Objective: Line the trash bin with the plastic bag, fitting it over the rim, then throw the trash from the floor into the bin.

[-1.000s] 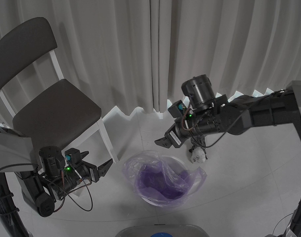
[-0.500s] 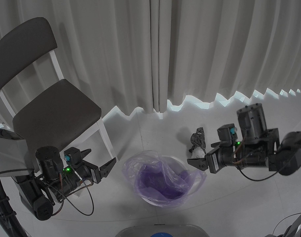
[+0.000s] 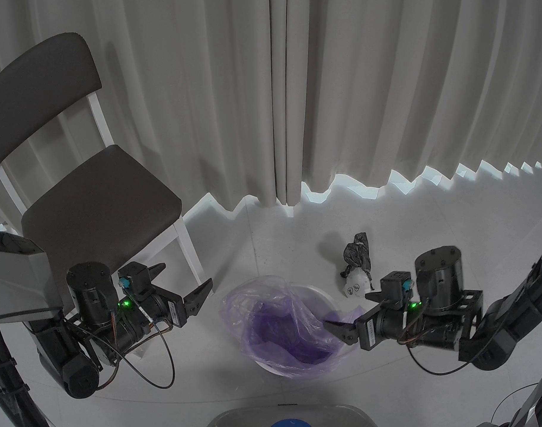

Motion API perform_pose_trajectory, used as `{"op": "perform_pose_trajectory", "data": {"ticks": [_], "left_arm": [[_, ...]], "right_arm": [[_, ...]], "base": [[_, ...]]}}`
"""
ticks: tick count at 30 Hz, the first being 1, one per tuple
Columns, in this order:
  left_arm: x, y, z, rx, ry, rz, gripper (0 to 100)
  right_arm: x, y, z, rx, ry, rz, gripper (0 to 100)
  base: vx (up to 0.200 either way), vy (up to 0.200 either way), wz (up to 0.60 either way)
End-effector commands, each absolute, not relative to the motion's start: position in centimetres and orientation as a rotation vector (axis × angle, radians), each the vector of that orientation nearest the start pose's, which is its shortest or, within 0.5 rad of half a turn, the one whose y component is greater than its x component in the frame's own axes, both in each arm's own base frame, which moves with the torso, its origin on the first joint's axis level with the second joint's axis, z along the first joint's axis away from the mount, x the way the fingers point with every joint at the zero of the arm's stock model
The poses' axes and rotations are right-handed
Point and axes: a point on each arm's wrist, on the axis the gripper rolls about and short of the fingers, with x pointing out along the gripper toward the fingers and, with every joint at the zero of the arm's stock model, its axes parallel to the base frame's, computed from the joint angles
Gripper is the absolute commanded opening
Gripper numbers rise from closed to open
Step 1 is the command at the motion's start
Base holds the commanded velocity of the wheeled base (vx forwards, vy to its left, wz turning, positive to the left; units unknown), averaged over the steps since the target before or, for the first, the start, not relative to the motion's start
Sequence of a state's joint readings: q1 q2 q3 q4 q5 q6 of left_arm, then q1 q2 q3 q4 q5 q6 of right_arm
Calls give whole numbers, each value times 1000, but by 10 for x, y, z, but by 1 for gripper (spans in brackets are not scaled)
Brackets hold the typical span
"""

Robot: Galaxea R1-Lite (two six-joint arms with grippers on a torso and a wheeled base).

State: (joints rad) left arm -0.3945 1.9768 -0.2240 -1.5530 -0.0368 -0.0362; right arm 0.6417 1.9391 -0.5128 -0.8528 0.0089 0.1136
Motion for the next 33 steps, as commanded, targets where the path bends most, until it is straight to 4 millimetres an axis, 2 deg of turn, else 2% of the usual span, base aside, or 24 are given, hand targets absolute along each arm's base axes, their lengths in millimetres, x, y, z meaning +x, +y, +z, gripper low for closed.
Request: {"op": "perform_pose_trajectory", "data": {"ticks": [1,2,7,13,20,28,33], "left_arm": [[241,-106,72,-2,186,-434,100],[240,-110,71,2,187,-448,100],[239,-111,70,2,193,-454,100],[239,-110,69,0,198,-450,100],[238,-109,69,0,198,-446,100],[237,-108,67,2,210,-444,100],[236,-108,68,5,211,-444,100]], "right_arm": [[242,190,29,-126,663,617,100],[253,196,27,-148,640,622,100],[265,204,22,-196,662,631,100],[288,222,18,-238,688,641,100],[311,235,4,-285,738,640,100],[328,244,-20,-306,749,644,100],[333,246,-24,-305,747,642,100]], "base": [[0,0,0],[0,0,0],[0,0,0],[0,0,0],[0,0,0],[0,0,0],[0,0,0]]}}
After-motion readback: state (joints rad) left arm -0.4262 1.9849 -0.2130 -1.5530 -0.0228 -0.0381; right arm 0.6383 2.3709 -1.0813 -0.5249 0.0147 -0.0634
